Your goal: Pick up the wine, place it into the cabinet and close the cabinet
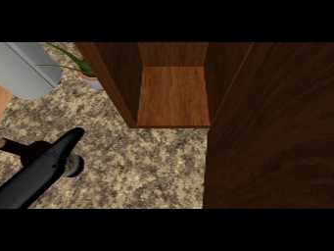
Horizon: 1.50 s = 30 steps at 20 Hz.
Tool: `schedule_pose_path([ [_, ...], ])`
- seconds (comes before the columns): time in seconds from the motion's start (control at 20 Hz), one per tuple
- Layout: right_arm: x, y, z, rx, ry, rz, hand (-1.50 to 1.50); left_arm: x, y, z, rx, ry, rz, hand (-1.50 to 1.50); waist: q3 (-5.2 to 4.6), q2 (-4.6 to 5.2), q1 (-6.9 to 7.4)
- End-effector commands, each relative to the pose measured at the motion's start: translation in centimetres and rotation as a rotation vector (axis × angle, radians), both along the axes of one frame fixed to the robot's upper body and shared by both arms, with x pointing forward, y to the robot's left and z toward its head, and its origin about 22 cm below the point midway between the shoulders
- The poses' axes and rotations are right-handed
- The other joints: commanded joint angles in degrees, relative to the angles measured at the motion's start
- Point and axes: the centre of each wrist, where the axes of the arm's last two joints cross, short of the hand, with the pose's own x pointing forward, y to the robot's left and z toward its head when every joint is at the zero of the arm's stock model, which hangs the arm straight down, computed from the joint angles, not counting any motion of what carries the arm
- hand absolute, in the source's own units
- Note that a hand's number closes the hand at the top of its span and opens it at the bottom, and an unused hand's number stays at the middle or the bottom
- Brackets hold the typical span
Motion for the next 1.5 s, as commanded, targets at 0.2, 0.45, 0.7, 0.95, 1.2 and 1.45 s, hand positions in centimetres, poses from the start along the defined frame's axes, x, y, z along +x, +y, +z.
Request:
schedule_pose_path([
  [0.2, -3.1, 0.3, 1.5, 0.036, -0.034, 0.041, -1.5, -1.1, 2.3, -1.6, -0.103, 0.031, 0.003, -1.5, -0.07, 0.02, -0.22],
  [0.45, -3.1, -0.1, 2.5, 0.016, -0.046, 0.043, -1.5, -0.3, 3.1, -3.3, -0.144, 0.078, -0.013, -1.5, -0.13, 0.03, -0.43],
  [0.7, -3.4, 0.0, 1.7, 0.03, -0.032, 0.06, -1.5, 0.5, 3.9, -5.1, -0.154, 0.095, -0.005, -1.5, -0.1, 0.05, -0.64],
  [0.95, -4.4, 0.0, 2.3, 0.022, -0.045, 0.046, -1.5, 0.1, 5.5, -6.9, -0.162, 0.107, 0.019, -1.5, -0.18, -0.12, -0.67],
  [1.2, -2.8, -0.2, 2.2, 0.031, -0.029, 0.017, -1.5, -1.7, 5.6, -9.9, -0.122, 0.12, 0.06, -1.5, -0.19, -0.16, 0.24],
  [1.45, -2.7, -0.1, 3.2, 0.017, -0.048, 0.027, -1.5, 0.2, 6.7, -12.4, -0.148, 0.11, 0.046, -1.5, -0.16, -0.07, 0.09],
])
